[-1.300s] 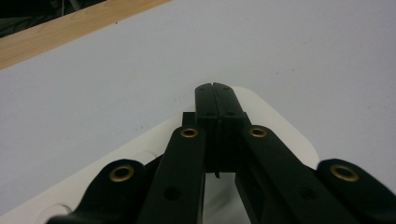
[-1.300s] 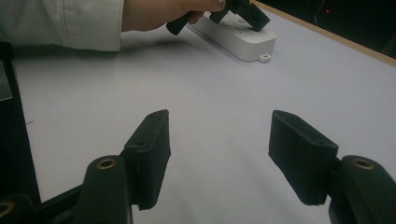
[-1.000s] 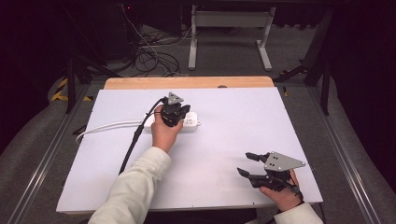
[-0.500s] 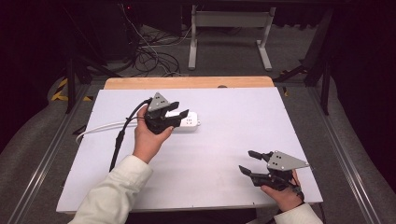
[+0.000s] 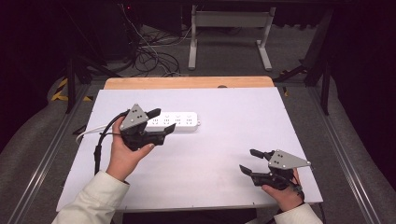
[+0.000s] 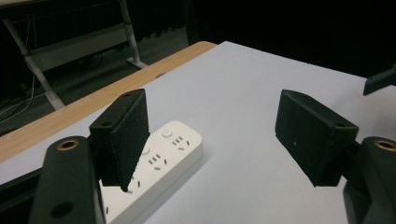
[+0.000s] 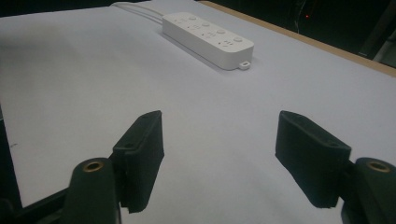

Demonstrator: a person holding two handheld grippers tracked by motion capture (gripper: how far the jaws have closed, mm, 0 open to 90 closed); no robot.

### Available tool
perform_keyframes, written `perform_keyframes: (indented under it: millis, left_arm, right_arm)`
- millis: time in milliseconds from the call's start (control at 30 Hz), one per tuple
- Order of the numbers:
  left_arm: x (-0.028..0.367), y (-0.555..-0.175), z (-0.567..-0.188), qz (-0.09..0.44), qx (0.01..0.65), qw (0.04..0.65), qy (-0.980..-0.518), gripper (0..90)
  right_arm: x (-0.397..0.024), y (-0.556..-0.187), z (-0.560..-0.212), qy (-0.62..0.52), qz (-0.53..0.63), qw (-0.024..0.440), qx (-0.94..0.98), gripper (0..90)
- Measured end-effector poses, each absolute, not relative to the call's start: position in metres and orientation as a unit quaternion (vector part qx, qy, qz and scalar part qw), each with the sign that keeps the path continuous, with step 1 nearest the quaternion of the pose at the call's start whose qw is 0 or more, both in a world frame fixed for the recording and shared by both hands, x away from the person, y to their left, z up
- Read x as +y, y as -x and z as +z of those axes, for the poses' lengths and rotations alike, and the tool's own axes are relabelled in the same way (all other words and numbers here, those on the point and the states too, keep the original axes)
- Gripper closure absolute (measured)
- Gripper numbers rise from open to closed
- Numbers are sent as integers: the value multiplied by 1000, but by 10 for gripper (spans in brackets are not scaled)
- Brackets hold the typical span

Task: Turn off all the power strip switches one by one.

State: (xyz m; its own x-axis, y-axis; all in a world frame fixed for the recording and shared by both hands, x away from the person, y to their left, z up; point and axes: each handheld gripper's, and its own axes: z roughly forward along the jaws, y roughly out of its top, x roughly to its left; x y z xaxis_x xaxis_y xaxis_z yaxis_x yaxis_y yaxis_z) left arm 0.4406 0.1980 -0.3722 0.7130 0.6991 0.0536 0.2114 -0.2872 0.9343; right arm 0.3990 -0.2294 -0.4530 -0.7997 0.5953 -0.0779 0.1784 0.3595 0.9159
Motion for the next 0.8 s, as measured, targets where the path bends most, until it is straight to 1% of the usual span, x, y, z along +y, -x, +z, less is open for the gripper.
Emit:
perform_keyframes:
  millis: [133,233,400,633,800]
  left_arm:
    - [211,-430,-380,215,304,524,-766,235]
    - [221,-423,-386,213,311,519,-767,202]
    - [235,-414,-399,200,327,521,-763,191]
    - [251,-400,-417,211,319,508,-772,178]
    - [265,-390,-434,200,325,512,-770,177]
  right_arm:
    - [-230,-399,-453,-243,514,202,797,325]
    - [-230,-399,-452,-245,515,201,797,321]
    - [-231,-400,-452,-252,516,194,795,307]
    - [-231,-399,-452,-251,514,193,797,298]
    - [-231,-399,-452,-251,512,194,798,293]
